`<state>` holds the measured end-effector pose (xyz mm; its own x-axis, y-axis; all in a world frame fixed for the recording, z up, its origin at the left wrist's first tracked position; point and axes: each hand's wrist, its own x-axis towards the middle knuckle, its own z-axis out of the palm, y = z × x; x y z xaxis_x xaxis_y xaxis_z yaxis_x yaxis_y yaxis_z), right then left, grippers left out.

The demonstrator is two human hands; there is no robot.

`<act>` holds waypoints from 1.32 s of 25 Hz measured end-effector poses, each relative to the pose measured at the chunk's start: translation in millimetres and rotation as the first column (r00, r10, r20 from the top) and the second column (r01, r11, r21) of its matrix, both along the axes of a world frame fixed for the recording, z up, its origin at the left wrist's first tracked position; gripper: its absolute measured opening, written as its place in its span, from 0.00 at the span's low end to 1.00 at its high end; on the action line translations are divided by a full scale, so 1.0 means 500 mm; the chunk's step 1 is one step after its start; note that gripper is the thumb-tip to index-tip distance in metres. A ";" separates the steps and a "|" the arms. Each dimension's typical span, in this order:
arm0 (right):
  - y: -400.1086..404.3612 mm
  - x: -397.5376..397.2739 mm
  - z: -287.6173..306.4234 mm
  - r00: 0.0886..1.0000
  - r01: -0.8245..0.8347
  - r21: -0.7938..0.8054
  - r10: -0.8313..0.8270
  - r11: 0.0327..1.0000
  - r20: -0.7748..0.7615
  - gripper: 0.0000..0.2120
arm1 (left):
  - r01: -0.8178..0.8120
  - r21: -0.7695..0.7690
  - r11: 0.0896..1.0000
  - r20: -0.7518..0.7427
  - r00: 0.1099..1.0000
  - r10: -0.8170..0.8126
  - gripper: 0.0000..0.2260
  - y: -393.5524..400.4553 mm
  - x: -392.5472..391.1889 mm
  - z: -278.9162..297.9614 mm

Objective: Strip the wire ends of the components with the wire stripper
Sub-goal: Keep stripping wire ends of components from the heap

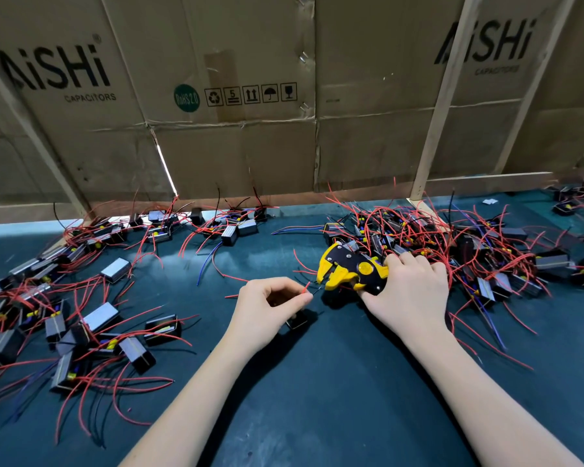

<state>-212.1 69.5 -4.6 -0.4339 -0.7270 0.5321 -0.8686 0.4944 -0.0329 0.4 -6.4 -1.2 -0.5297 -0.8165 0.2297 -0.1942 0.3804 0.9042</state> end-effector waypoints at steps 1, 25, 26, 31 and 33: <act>0.000 0.001 0.000 1.000 -0.008 0.005 0.008 1.000 -0.003 0.25 | -0.005 0.000 1.000 -0.003 1.000 0.005 0.05 0.001 -0.001 -0.001; 0.005 -0.007 0.006 0.995 -0.094 -0.231 0.095 0.968 -0.011 0.24 | 0.030 -0.175 0.984 0.056 0.998 -0.020 0.10 0.014 -0.002 0.006; 0.004 -0.009 0.004 0.996 -0.085 -0.266 0.092 0.960 0.016 0.24 | 0.093 -0.191 0.977 0.063 0.995 -0.082 0.18 0.016 -0.002 0.006; 0.006 -0.005 0.010 0.986 -0.098 -0.345 0.138 0.934 0.095 0.22 | 0.016 -0.344 0.939 0.067 0.998 0.008 0.30 0.005 0.009 0.020; 0.010 0.000 0.020 0.969 -0.102 -0.371 0.176 0.923 0.172 0.21 | -0.156 -0.467 0.870 0.031 0.981 0.192 0.25 -0.020 0.035 0.039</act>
